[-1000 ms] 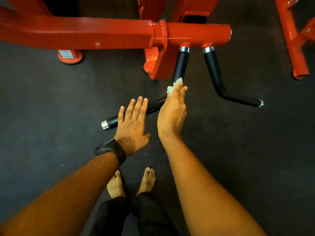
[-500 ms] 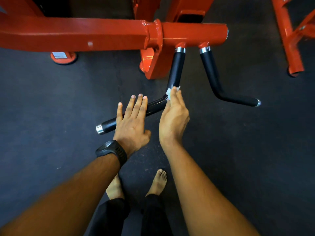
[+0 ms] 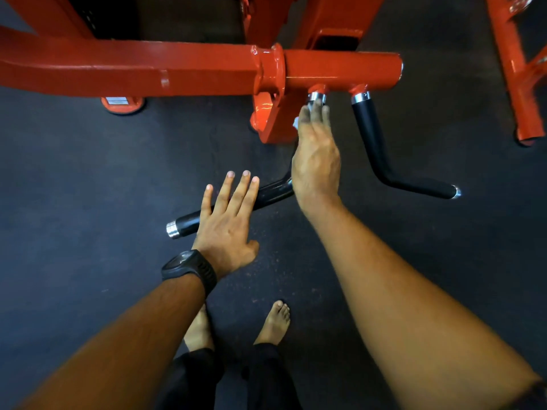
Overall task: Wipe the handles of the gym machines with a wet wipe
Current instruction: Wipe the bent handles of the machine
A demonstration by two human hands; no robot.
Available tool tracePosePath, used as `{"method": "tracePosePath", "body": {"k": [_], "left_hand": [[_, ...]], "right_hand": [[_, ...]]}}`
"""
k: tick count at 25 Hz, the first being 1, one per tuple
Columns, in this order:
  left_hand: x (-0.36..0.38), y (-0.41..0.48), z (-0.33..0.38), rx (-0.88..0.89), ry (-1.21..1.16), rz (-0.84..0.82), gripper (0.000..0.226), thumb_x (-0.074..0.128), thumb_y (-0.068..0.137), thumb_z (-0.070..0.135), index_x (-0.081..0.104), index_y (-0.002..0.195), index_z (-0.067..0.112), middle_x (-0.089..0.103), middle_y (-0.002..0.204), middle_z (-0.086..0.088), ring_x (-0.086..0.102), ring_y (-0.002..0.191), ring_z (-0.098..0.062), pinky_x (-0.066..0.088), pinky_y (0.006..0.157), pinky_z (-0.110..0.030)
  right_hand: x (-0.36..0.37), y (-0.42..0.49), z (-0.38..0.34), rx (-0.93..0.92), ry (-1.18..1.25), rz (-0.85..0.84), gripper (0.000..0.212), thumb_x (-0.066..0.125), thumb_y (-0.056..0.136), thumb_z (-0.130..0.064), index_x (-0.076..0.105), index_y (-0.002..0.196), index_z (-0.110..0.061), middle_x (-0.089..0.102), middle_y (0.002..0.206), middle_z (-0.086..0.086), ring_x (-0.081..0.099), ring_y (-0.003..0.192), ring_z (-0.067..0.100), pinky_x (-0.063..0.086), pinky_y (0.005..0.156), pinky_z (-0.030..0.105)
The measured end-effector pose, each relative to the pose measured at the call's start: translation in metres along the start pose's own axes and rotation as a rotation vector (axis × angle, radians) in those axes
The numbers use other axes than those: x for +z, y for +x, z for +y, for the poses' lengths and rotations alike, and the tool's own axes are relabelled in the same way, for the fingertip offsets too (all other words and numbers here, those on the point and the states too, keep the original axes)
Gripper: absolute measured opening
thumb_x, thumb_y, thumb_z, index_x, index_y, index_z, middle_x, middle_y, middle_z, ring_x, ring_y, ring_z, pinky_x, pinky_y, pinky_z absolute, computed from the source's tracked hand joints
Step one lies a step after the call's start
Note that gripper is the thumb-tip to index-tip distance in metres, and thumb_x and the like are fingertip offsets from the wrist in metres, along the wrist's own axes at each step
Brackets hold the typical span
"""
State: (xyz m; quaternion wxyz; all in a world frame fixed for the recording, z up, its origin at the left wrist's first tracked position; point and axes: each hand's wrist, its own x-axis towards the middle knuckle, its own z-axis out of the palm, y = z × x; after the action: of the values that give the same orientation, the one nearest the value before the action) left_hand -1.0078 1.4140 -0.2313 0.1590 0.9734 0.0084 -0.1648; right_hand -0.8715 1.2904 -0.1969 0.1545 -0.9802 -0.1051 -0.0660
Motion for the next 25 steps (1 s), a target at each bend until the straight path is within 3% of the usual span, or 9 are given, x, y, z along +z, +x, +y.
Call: {"method": "tracePosePath", "body": {"k": [5, 9, 12, 13, 15, 17, 19, 23, 25], "left_hand": [[-0.001, 0.001, -0.001, -0.013, 0.005, -0.024, 0.124, 0.069, 0.074, 0.042, -0.024, 0.154, 0.024, -0.029, 0.159, 0.007, -0.033, 0.145, -0.018, -0.020, 0.118, -0.049], [0.001, 0.002, -0.001, -0.039, 0.019, -0.042, 0.127, 0.070, 0.074, 0.045, -0.030, 0.150, 0.027, -0.033, 0.157, 0.009, -0.032, 0.147, -0.020, -0.018, 0.119, -0.051], [0.000, 0.003, 0.001, -0.048, 0.025, -0.055, 0.128, 0.070, 0.074, 0.047, -0.031, 0.149, 0.029, -0.034, 0.157, 0.010, -0.034, 0.146, -0.020, -0.018, 0.119, -0.051], [0.000, 0.004, 0.002, -0.055, 0.029, -0.054, 0.128, 0.071, 0.074, 0.047, -0.031, 0.149, 0.029, -0.034, 0.156, 0.010, -0.034, 0.145, -0.020, -0.019, 0.118, -0.051], [0.000, 0.005, 0.002, -0.070, 0.039, -0.052, 0.128, 0.071, 0.074, 0.048, -0.030, 0.150, 0.030, -0.034, 0.156, 0.010, -0.035, 0.144, -0.020, -0.021, 0.117, -0.050], [0.000, 0.005, 0.002, -0.076, 0.043, -0.060, 0.127, 0.071, 0.075, 0.049, -0.031, 0.149, 0.030, -0.033, 0.157, 0.010, -0.035, 0.144, -0.020, -0.022, 0.116, -0.050], [-0.001, 0.005, 0.003, -0.077, 0.034, -0.068, 0.127, 0.072, 0.076, 0.048, -0.032, 0.148, 0.031, -0.029, 0.161, 0.007, -0.034, 0.144, -0.021, -0.021, 0.117, -0.051], [-0.002, 0.005, 0.003, -0.073, 0.029, -0.065, 0.127, 0.072, 0.076, 0.046, -0.032, 0.147, 0.032, -0.023, 0.164, 0.004, -0.034, 0.144, -0.020, -0.019, 0.117, -0.052], [-0.003, 0.006, 0.002, -0.067, 0.026, -0.064, 0.127, 0.074, 0.075, 0.045, -0.029, 0.149, 0.031, -0.022, 0.165, 0.004, -0.033, 0.144, -0.020, -0.018, 0.117, -0.052]], "right_hand": [[0.001, -0.004, 0.027, -0.533, -0.130, -0.040, 0.046, 0.032, 0.091, 0.001, 0.061, 0.128, 0.006, 0.057, 0.138, 0.022, 0.047, 0.137, 0.033, 0.041, 0.113, 0.044], [-0.003, 0.007, 0.017, -0.385, -0.068, 0.008, 0.053, 0.026, 0.087, -0.002, 0.063, 0.124, 0.008, 0.060, 0.133, 0.023, 0.051, 0.133, 0.034, 0.041, 0.111, 0.041], [0.005, 0.000, 0.028, -0.542, -0.099, 0.023, 0.048, 0.033, 0.088, 0.002, 0.063, 0.125, 0.006, 0.061, 0.133, 0.021, 0.053, 0.132, 0.031, 0.043, 0.111, 0.039], [0.003, 0.011, 0.035, -0.481, -0.049, 0.056, 0.045, 0.037, 0.091, 0.005, 0.061, 0.129, 0.004, 0.059, 0.137, 0.020, 0.051, 0.134, 0.030, 0.043, 0.111, 0.037], [-0.003, 0.020, 0.034, -0.113, 0.111, 0.099, 0.043, 0.046, 0.095, 0.006, 0.058, 0.136, -0.001, 0.056, 0.141, 0.016, 0.049, 0.136, 0.028, 0.044, 0.110, 0.035], [-0.009, -0.001, 0.015, 0.220, 0.279, 0.080, 0.040, 0.053, 0.097, 0.000, 0.060, 0.136, -0.008, 0.063, 0.134, 0.013, 0.060, 0.123, 0.028, 0.046, 0.099, 0.027], [-0.014, -0.024, 0.000, 0.349, 0.456, 0.062, 0.037, 0.057, 0.098, -0.007, 0.062, 0.134, -0.013, 0.068, 0.125, 0.012, 0.066, 0.111, 0.028, 0.043, 0.089, 0.022], [-0.014, 0.030, 0.011, 0.586, 0.738, 0.007, 0.031, 0.053, 0.099, -0.007, 0.069, 0.124, -0.013, 0.071, 0.120, 0.003, 0.065, 0.111, 0.016, 0.047, 0.097, 0.024], [-0.013, 0.039, 0.006, 0.691, 0.862, 0.005, 0.030, 0.051, 0.099, -0.009, 0.071, 0.120, -0.015, 0.072, 0.116, 0.001, 0.062, 0.101, 0.008, 0.049, 0.090, 0.023]]}}
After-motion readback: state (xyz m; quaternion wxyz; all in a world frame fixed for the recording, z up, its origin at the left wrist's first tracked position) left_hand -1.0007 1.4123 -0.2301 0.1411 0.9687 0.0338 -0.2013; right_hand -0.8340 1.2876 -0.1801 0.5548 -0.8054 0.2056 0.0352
